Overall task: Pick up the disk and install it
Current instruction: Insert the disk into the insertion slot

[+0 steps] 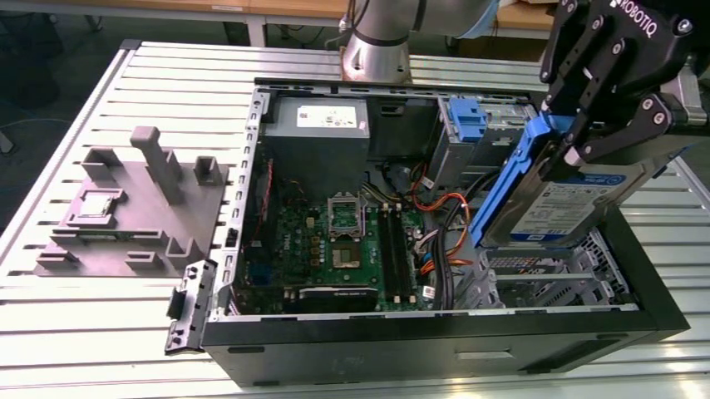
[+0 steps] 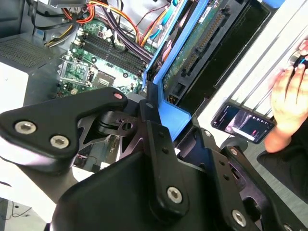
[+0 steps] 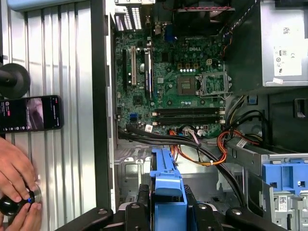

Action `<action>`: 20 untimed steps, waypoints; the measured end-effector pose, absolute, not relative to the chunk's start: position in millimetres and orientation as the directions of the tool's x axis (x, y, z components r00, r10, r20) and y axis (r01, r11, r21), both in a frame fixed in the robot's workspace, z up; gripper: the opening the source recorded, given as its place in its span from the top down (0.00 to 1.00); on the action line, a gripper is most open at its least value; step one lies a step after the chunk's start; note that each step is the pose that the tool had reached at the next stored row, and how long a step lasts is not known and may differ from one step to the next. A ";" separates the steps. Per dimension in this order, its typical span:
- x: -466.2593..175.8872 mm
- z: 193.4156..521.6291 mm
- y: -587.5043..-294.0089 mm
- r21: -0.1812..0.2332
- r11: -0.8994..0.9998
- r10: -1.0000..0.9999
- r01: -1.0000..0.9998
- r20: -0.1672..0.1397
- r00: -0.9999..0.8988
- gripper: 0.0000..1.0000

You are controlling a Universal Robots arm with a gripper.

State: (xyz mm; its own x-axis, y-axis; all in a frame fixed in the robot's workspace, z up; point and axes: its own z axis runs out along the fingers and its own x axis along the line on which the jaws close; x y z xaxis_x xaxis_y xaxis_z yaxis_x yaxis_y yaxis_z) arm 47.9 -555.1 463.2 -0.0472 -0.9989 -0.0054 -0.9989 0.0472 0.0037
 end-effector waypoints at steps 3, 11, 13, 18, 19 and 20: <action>47.9 463.1 -555.1 0.004 0.047 -0.999 -0.999 -0.006 -0.047 0.64; 58.6 460.4 -555.2 0.004 0.047 -0.999 -0.999 -0.006 -0.047 0.64; 61.5 459.2 -555.1 0.004 0.047 -0.999 -0.999 -0.005 -0.047 0.64; 64.9 455.4 -556.2 0.004 0.047 -0.999 -0.999 -0.005 -0.047 0.64; 65.1 454.9 -557.0 0.004 0.047 -0.999 -0.999 -0.005 -0.047 0.64; 65.4 454.2 -558.1 0.004 0.046 -0.999 -0.999 -0.006 -0.046 0.64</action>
